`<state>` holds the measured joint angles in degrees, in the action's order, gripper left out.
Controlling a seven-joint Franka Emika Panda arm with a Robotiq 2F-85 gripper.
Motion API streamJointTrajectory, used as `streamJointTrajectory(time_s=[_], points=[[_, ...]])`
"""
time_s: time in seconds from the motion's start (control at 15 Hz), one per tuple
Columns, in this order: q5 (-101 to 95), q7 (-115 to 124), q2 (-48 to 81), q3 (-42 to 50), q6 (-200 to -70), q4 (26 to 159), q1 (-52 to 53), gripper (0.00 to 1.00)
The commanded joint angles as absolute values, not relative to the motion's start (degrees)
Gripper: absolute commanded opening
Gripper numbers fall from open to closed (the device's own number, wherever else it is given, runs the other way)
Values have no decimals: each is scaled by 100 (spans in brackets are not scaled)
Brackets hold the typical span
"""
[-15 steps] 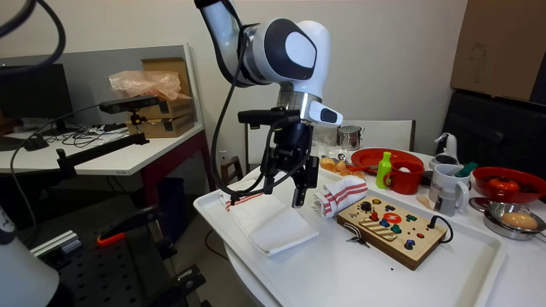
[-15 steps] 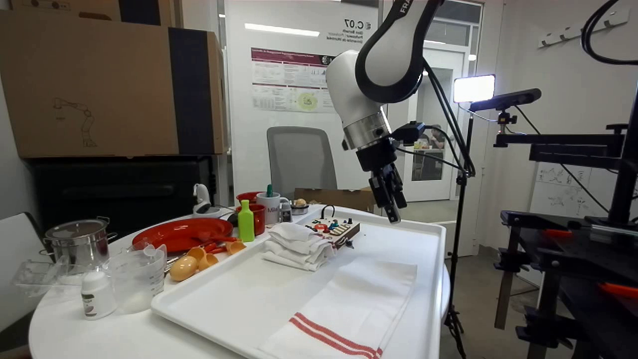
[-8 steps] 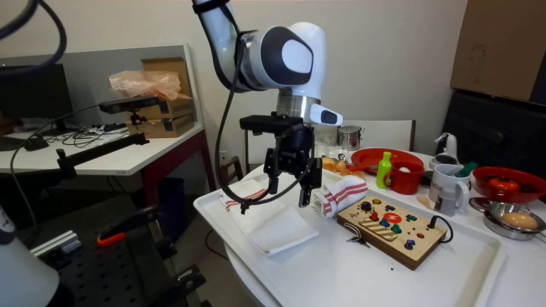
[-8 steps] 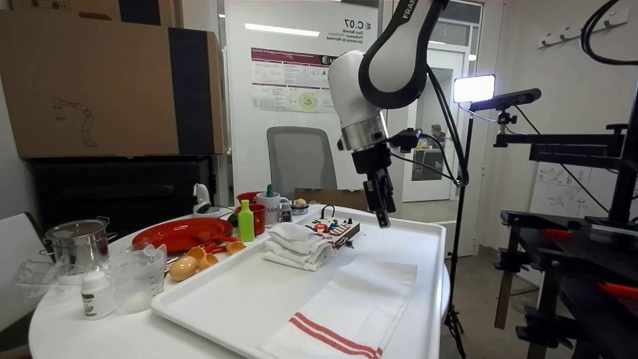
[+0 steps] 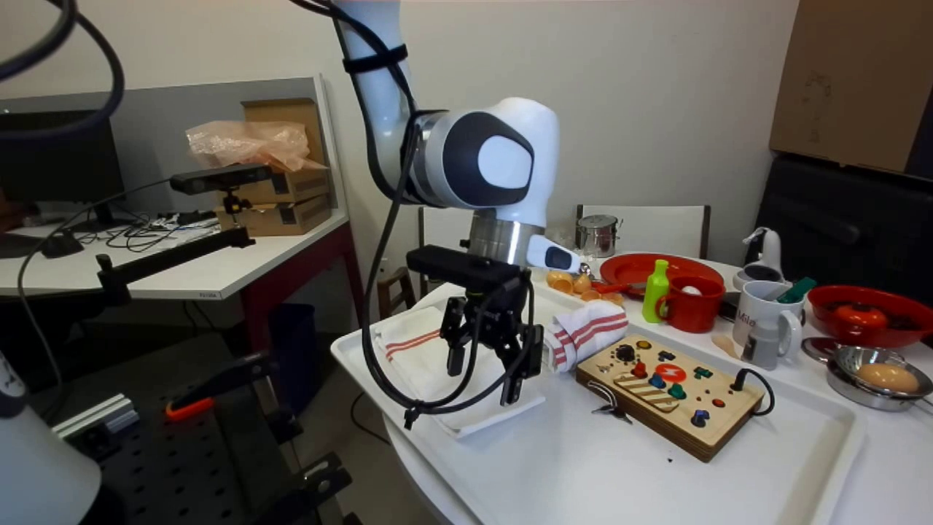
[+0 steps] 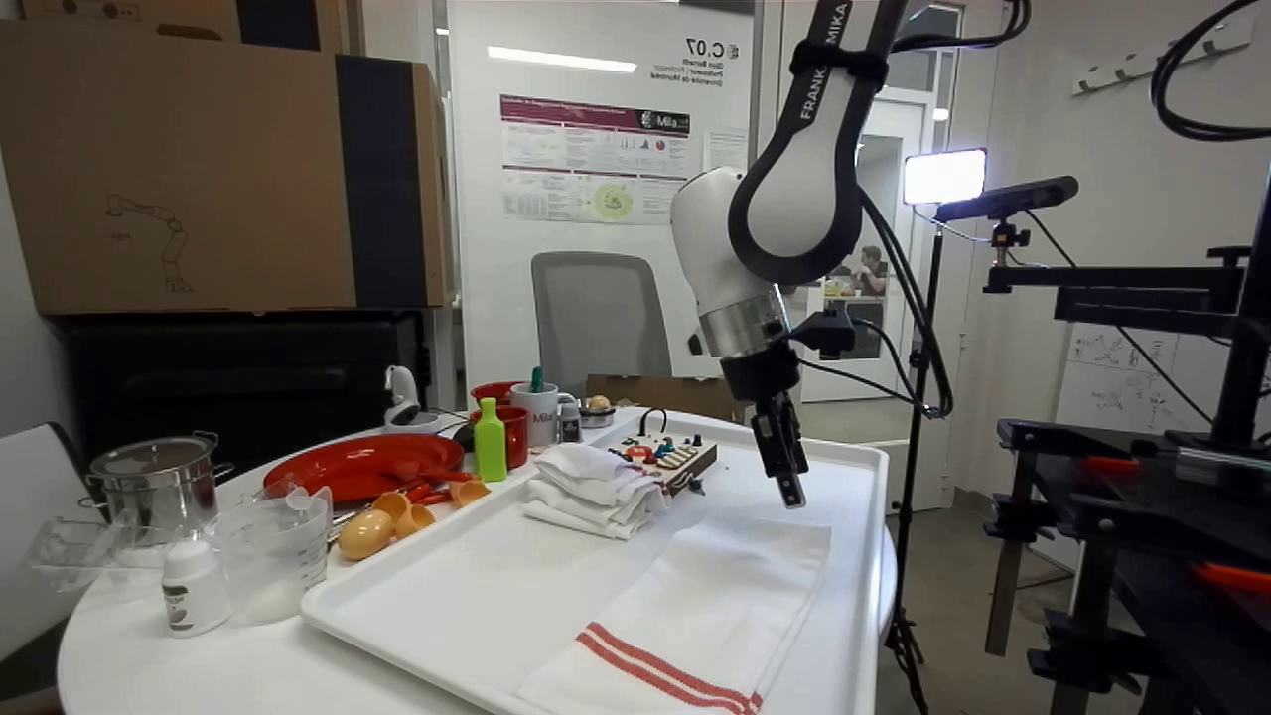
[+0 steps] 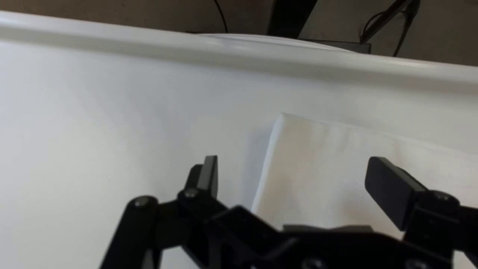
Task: Fold the towel
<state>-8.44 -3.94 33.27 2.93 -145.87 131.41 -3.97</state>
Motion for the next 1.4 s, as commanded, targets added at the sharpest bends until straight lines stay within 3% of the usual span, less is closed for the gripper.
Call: streamJointTrajectory(time_s=[0.0,1.33], points=[[-537,-755,3622,130,-14697,12915,-674,100],[-299,-867,4430,57,-14547,12006,-756,100]])
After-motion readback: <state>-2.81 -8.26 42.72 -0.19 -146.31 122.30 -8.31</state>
